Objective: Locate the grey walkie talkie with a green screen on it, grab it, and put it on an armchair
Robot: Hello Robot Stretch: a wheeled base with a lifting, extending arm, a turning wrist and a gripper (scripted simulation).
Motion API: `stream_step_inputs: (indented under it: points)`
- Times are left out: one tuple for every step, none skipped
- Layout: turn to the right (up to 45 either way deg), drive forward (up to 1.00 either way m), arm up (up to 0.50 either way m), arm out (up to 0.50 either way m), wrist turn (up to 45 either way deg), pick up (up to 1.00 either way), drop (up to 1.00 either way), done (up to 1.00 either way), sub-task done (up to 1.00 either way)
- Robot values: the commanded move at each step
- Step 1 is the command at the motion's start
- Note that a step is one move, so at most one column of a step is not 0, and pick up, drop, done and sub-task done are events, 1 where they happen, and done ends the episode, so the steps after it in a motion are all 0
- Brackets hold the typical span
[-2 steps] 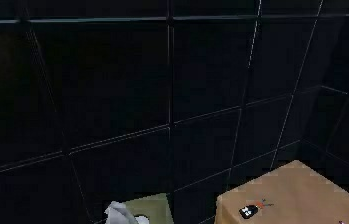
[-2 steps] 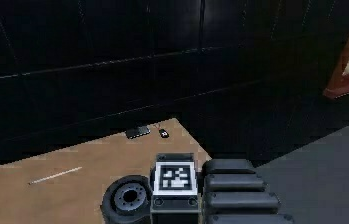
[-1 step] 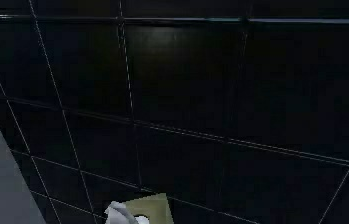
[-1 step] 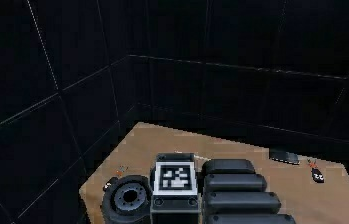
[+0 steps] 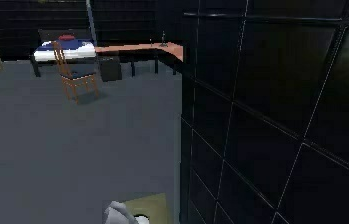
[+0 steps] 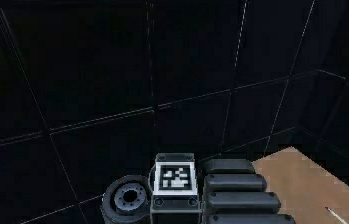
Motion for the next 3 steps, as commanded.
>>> stream_step_inputs:
  points:
    - [-24.0,0.0,0.0,0.0,0.0,0.0,0.0,0.0,0.0]
    - [0.0,0.1,0.0,0.0,0.0,0.0,0.0,0.0,0.0]
    - [-30.0,0.0,0.0,0.0,0.0,0.0,0.0,0.0,0.0]
